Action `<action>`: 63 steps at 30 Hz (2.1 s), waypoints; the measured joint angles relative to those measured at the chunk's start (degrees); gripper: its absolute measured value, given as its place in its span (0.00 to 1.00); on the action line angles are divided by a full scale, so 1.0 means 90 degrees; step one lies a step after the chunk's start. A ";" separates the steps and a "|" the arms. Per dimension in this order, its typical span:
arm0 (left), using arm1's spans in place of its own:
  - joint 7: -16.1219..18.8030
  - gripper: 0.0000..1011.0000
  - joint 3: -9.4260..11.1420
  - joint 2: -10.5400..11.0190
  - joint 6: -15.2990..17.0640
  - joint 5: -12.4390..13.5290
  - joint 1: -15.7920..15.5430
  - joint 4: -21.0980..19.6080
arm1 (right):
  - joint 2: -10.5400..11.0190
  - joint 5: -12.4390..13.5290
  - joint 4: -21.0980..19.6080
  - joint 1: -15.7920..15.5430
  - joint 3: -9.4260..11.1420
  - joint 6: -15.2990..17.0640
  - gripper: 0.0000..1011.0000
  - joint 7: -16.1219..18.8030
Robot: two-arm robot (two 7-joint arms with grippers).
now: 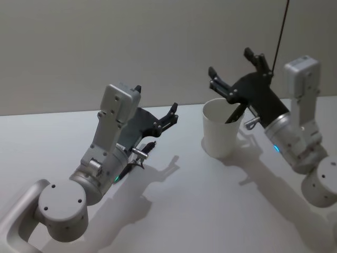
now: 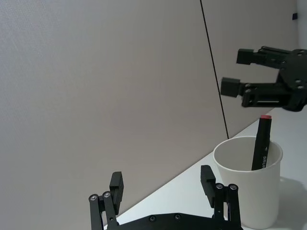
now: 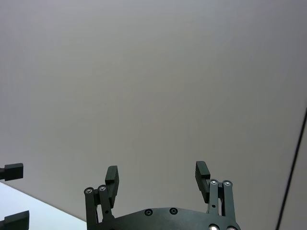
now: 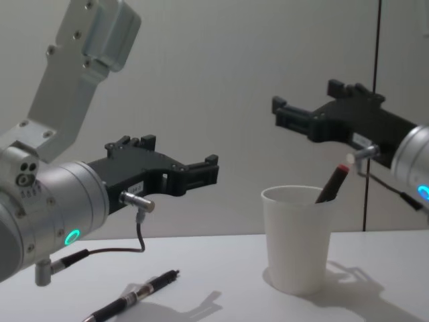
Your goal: Place the pen into the pen holder.
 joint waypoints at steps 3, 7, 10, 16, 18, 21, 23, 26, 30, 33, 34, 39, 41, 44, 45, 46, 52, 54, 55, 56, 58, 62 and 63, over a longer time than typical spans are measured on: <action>0.0000 0.99 0.0000 0.0000 0.0000 0.0000 0.0000 0.0000 | 0.0080 0.0101 -0.0221 -0.0152 0.0036 0.0079 0.99 -0.0094; 0.0000 0.99 0.0000 0.0000 0.0000 0.0000 0.0000 0.0000 | 0.0185 0.0223 -0.0478 -0.0345 0.0089 0.0179 0.99 -0.0238; 0.0000 0.99 0.0000 0.0000 0.0000 0.0000 0.0000 0.0000 | 0.0263 0.0303 -0.0656 -0.0486 0.0130 0.0251 0.99 -0.0363; 0.0000 0.99 0.0000 0.0000 0.0000 0.0000 0.0000 0.0000 | 0.0428 0.0420 -0.0988 -0.0785 0.0223 0.0388 0.99 -0.0658; 0.0000 0.99 0.0000 0.0000 0.0000 0.0000 0.0000 0.0000 | 0.0463 0.0445 -0.1053 -0.0854 0.0245 0.0418 0.99 -0.0737; 0.0000 0.99 0.0000 0.0000 0.0000 0.0000 0.0000 0.0000 | 0.0538 0.0500 -0.1180 -0.0996 0.0295 0.0488 0.99 -0.0931; 0.0000 0.99 0.0000 0.0000 0.0000 0.0000 0.0000 0.0000 | 0.0592 0.0537 -0.1260 -0.1105 0.0332 0.0533 0.99 -0.1047; 0.0000 0.99 0.0000 0.0000 0.0000 0.0000 0.0000 0.0000 | 0.0639 0.0575 -0.1328 -0.1202 0.0368 0.0576 0.99 -0.1161; 0.0000 0.99 0.0000 0.0000 0.0000 0.0000 0.0000 0.0000 | 0.0698 0.0621 -0.1415 -0.1320 0.0410 0.0626 0.99 -0.1294; 0.0000 0.99 0.0000 0.0000 0.0000 0.0000 0.0000 0.0000 | 0.0702 0.0627 -0.1423 -0.1325 0.0409 0.0638 0.99 -0.1293; 0.0000 0.99 0.0000 0.0000 0.0000 0.0000 0.0000 0.0000 | 0.0707 0.0633 -0.1430 -0.1329 0.0408 0.0648 0.99 -0.1292; 0.0000 0.99 0.0000 0.0000 0.0000 0.0000 0.0000 0.0000 | 0.0799 0.0748 -0.1556 -0.1437 0.0396 0.0824 0.99 -0.1260; 0.0000 0.99 0.0000 -0.0001 0.0000 0.0000 0.0000 0.0000 | 0.0869 0.0842 -0.1653 -0.1521 0.0383 0.0962 0.99 -0.1224; 0.0000 0.99 0.0000 0.0000 0.0000 0.0000 0.0000 0.0000 | 0.0982 0.0981 -0.1803 -0.1652 0.0365 0.1179 0.99 -0.1173; 0.0000 0.99 0.0000 0.0000 0.0000 0.0000 0.0000 0.0000 | 0.1015 0.1024 -0.1848 -0.1688 0.0360 0.1240 0.99 -0.1159; 0.0000 0.99 0.0000 0.0000 0.0000 0.0000 0.0000 0.0000 | 0.1038 0.1053 -0.1882 -0.1714 0.0355 0.1287 0.99 -0.1147; 0.0000 0.99 0.0000 0.0000 0.0000 0.0000 0.0000 0.0000 | 0.1254 0.1326 -0.2177 -0.1965 0.0319 0.1706 0.99 -0.1050; 0.0000 0.99 0.0000 0.0000 0.0000 0.0000 0.0000 0.0000 | 0.1291 0.1373 -0.2227 -0.2007 0.0314 0.1777 0.99 -0.1032; 0.0000 0.99 0.0000 -0.0001 0.0000 0.0000 0.0000 0.0000 | 0.1318 0.1407 -0.2261 -0.2039 0.0309 0.1830 0.99 -0.1020; 0.0000 0.99 0.0000 0.0000 0.0000 0.0000 0.0000 0.0000 | 0.1329 0.1420 -0.2275 -0.2051 0.0307 0.1852 0.99 -0.1017; 0.0000 0.99 0.0000 0.0000 0.0000 0.0000 0.0000 0.0000 | 0.1343 0.1437 -0.2294 -0.2068 0.0304 0.1879 0.99 -0.1010; 0.0000 0.99 0.0000 0.0000 0.0000 0.0000 0.0000 0.0000 | 0.1353 0.1452 -0.2308 -0.2080 0.0303 0.1902 0.99 -0.1003; 0.0000 0.99 0.0000 0.0000 0.0000 0.0000 0.0000 0.0000 | 0.1354 0.1453 -0.2309 -0.2081 0.0303 0.1903 0.99 -0.1002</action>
